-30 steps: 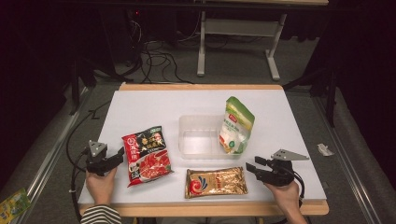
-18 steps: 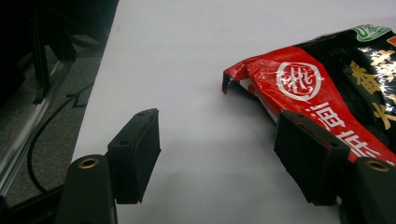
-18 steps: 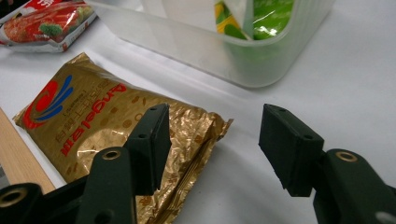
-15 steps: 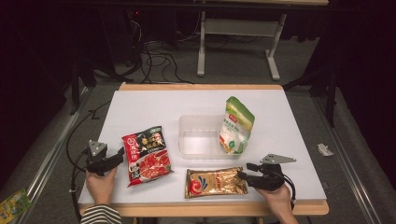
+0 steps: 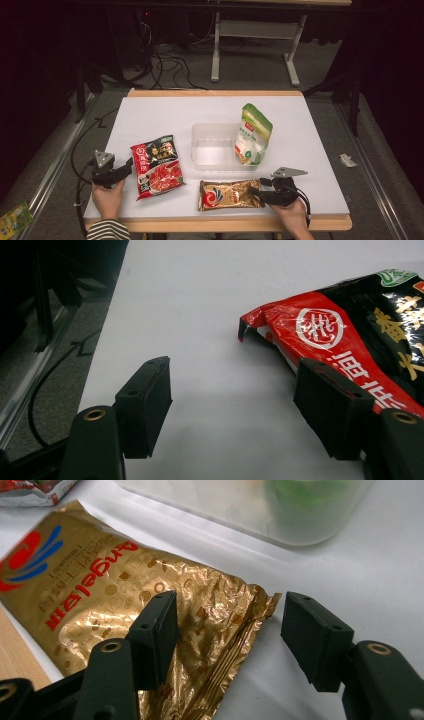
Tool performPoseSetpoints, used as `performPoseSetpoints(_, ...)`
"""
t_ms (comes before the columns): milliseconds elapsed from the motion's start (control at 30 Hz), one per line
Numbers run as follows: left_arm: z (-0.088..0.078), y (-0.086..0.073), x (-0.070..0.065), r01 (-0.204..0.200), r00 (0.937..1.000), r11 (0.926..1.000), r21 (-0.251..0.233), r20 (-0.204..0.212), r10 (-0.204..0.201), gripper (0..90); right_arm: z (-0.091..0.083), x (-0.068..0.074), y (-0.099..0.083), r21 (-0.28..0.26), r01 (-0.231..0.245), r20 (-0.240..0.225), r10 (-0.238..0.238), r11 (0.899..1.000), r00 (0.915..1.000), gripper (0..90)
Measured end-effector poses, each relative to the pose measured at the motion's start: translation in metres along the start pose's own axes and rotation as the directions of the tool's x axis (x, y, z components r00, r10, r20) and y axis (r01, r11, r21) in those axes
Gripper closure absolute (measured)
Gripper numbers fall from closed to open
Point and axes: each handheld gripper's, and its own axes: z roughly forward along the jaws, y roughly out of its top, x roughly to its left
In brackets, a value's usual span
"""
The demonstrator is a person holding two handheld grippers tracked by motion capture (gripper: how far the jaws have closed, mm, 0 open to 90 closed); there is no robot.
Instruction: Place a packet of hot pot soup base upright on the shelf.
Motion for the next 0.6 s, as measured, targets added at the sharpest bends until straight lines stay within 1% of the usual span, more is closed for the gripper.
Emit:
performPoseSetpoints(67,0.000,0.000,0.000,-0.001,1.0000,1.0000,0.000,0.000,0.001,31.9,0.001,0.003,0.000,0.000,0.022,0.018,-0.022,1.000,0.9996,42.5)
performPoseSetpoints(100,0.000,0.000,0.000,0.000,1.0000,1.0000,0.000,0.000,0.000,31.9,0.001,0.005,0.000,0.009,0.048,0.036,-0.048,0.999,0.9982,44.5)
performPoseSetpoints(133,0.000,0.000,0.000,0.000,1.0000,1.0000,0.000,0.000,0.000,31.9,0.001,0.005,0.000,0.009,0.048,0.036,-0.048,0.999,0.9982,44.5)
performPoseSetpoints(167,0.000,0.000,0.000,-0.001,1.0000,1.0000,-0.002,-0.001,0.001,31.9,0.002,0.006,0.000,0.013,0.060,0.045,-0.061,0.998,0.9971,45.7)
performPoseSetpoints(233,-0.001,0.000,0.000,-0.001,1.0000,1.0000,-0.006,-0.002,0.001,31.9,0.001,0.008,0.000,0.023,0.080,0.068,-0.082,0.996,0.9943,49.6)
performPoseSetpoints(267,-0.001,0.000,0.000,-0.003,1.0000,1.0000,-0.006,-0.002,0.003,31.8,0.002,0.009,-0.001,0.022,0.104,0.087,-0.106,0.994,0.9906,52.0)
performPoseSetpoints(300,-0.001,0.000,0.000,0.000,1.0000,1.0000,-0.008,-0.003,0.000,31.8,0.002,0.009,-0.001,0.022,0.104,0.087,-0.106,0.994,0.9906,52.0)
performPoseSetpoints(433,-0.001,-0.001,0.000,0.002,1.0000,0.9999,-0.013,-0.003,-0.002,31.8,0.002,0.012,-0.002,0.029,0.137,0.112,-0.139,0.990,0.9839,53.8)
performPoseSetpoints(567,0.000,0.000,0.001,0.005,1.0000,1.0000,-0.008,0.001,-0.005,31.7,0.002,0.013,-0.002,0.035,0.139,0.106,-0.142,0.990,0.9842,57.6)
performPoseSetpoints(600,-0.001,0.000,0.000,0.004,1.0000,1.0000,-0.009,0.001,-0.004,31.7,0.002,0.014,-0.002,0.029,0.141,0.106,-0.143,0.990,0.9840,58.9)
